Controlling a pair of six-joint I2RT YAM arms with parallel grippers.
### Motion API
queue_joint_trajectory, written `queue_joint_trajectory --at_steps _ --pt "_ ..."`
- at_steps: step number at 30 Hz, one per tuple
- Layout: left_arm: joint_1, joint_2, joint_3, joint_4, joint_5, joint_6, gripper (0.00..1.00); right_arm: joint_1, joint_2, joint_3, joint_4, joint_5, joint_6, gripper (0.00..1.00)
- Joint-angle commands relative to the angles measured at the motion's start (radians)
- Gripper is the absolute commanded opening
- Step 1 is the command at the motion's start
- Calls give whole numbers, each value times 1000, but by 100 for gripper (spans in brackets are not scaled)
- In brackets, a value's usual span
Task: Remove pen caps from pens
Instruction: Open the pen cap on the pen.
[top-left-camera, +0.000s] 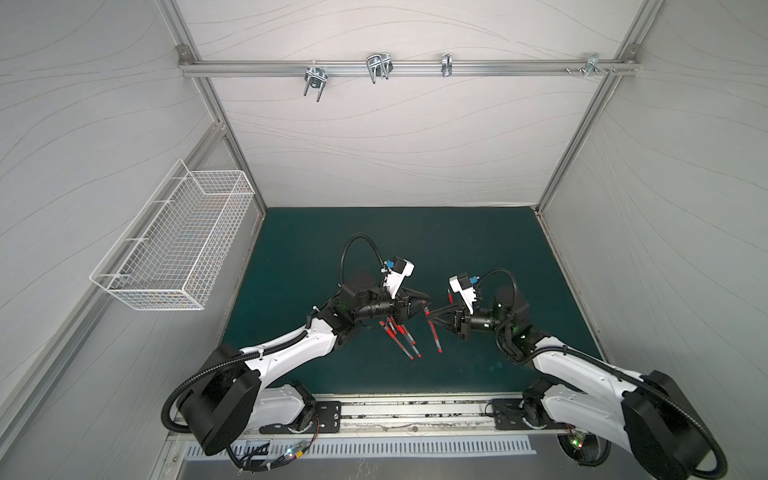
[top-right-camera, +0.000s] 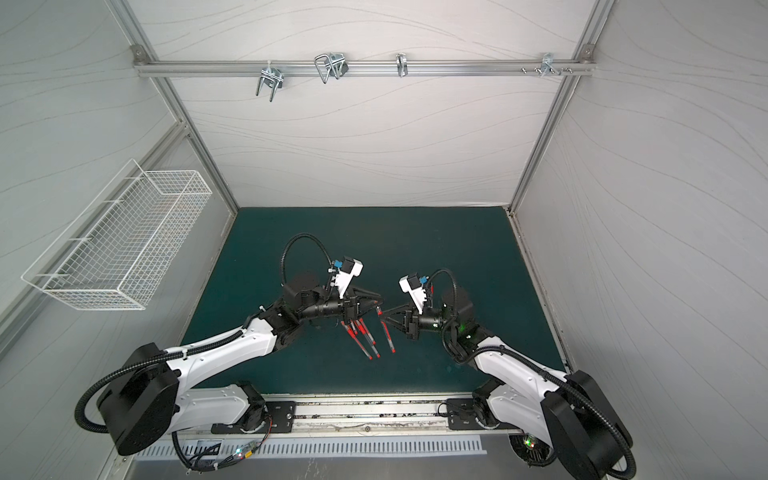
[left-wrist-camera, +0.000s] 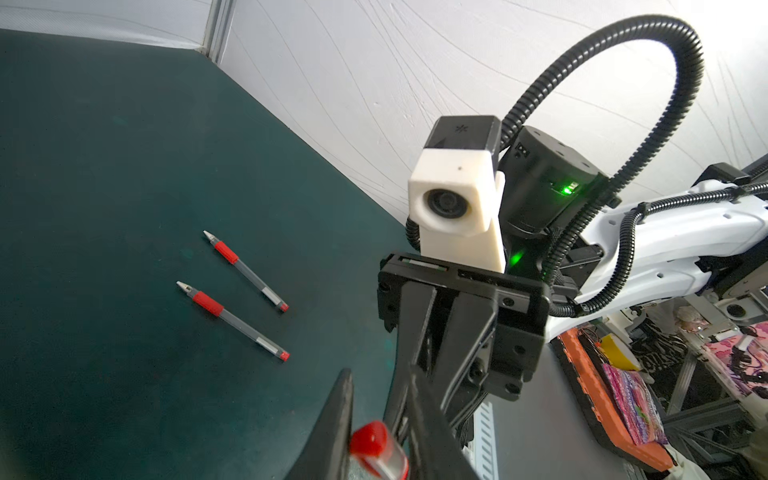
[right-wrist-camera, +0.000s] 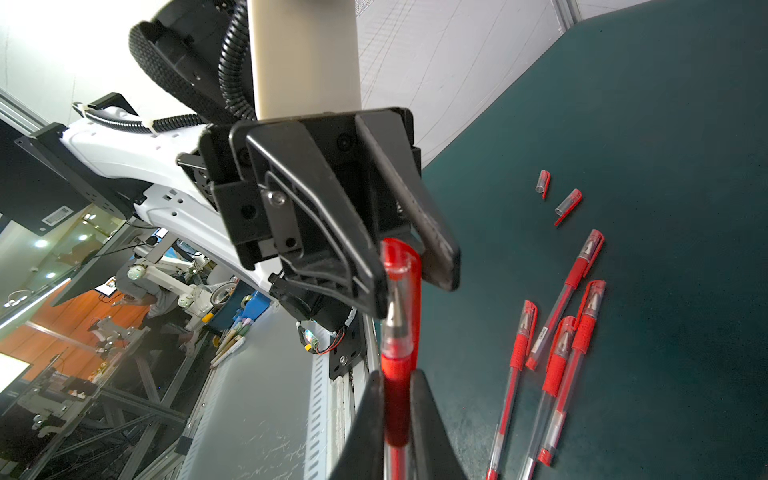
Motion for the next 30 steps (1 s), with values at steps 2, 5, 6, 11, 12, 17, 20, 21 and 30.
queue_joint_trajectory --at_steps 2,5,6,11,12,17,20,21,30 --pt "-6 16 54 14 26 14 25 6 2 22 46 -2 -9 5" --pt "-7 25 60 14 37 10 25 7 1 23 47 -3 -6 5" --pt "-7 27 60 14 38 11 23 7 0 21 47 -3 -4 5" --pt "-9 17 57 8 27 18 5 7 -5 21 40 5 -7 5" --pt "-8 15 57 7 26 18 3 6 -6 21 39 6 -9 6" --pt "-9 -35 42 -33 -71 31 0 6 -36 25 -24 47 -40 36" --pt "-8 -92 32 -81 -189 50 0 17 -114 27 -139 146 -103 43" --pt "-8 -112 27 -130 -234 50 0 40 -155 37 -205 215 -154 43" --pt "-8 -132 34 -193 -351 48 0 438 -326 89 -492 961 -449 39"
